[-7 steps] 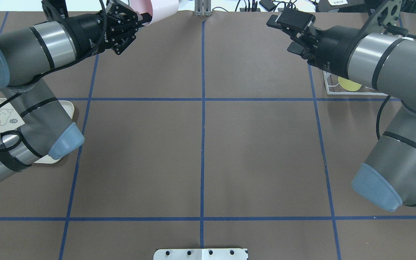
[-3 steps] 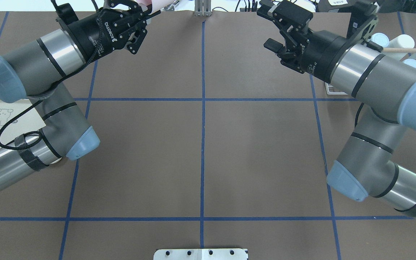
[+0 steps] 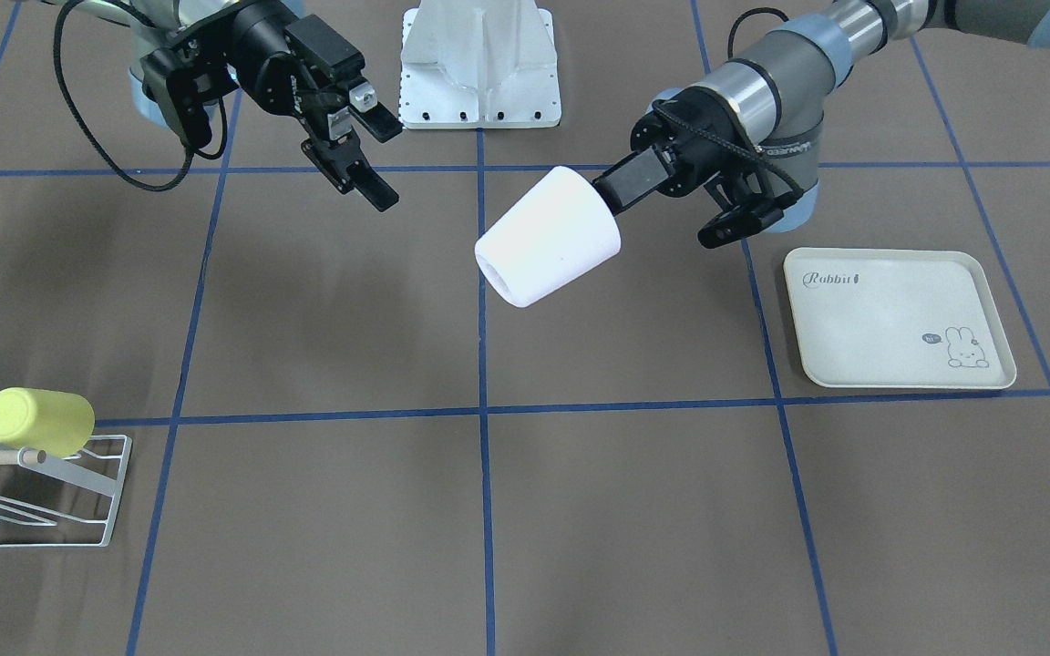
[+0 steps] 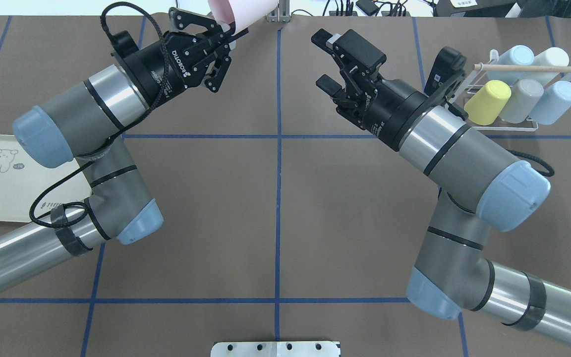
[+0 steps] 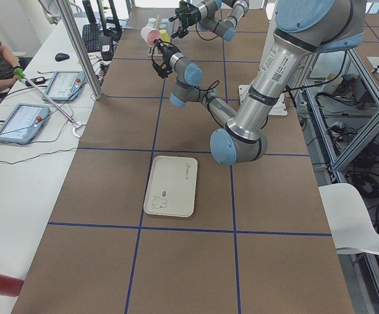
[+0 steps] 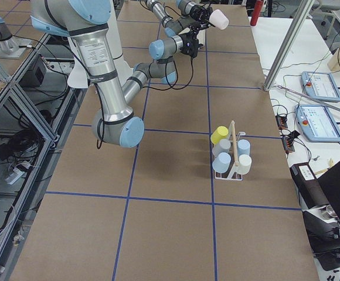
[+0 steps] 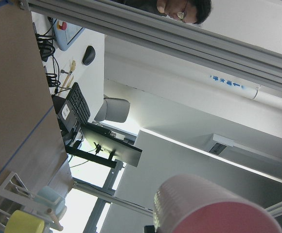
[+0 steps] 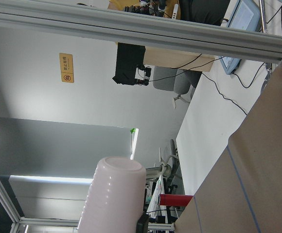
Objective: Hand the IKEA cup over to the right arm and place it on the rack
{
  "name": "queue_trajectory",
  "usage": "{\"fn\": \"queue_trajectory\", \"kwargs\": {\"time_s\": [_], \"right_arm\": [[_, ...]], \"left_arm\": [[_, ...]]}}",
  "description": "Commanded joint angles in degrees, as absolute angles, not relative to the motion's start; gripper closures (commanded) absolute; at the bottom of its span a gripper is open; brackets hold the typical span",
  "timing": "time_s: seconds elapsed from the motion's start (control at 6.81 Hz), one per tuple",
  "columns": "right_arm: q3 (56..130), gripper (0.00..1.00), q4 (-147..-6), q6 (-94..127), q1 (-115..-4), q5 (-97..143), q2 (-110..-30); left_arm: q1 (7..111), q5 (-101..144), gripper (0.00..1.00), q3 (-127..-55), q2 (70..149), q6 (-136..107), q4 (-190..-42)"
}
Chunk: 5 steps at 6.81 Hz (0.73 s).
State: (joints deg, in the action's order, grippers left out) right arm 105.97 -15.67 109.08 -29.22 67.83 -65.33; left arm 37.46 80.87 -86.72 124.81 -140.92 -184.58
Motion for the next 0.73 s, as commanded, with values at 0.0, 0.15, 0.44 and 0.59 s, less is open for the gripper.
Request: {"fn": "queue_trajectory", "kwargs": {"time_s": [0.0,0.15,0.44,0.59], "right_arm": [[104.24,0.00,-10.99,109.51,-28.39,66.62,-64.95],[104.24,0.00,-10.99,110.99,-28.56,66.62,-65.04],[103.89,0.00,-10.99,111.09,-29.18,66.53,-64.95],[103.71,0.00,-10.99,111.18,-29.44,66.45,-64.95]], "left_arm": [[36.39,79.54,1.00,-86.92,125.51,-142.98,-184.75],[35.69,79.54,1.00,-86.92,125.68,-143.00,-184.75],[33.14,79.45,1.00,-86.40,126.73,-141.95,-184.22],[32.35,79.45,1.00,-86.40,127.00,-141.94,-184.04]]}}
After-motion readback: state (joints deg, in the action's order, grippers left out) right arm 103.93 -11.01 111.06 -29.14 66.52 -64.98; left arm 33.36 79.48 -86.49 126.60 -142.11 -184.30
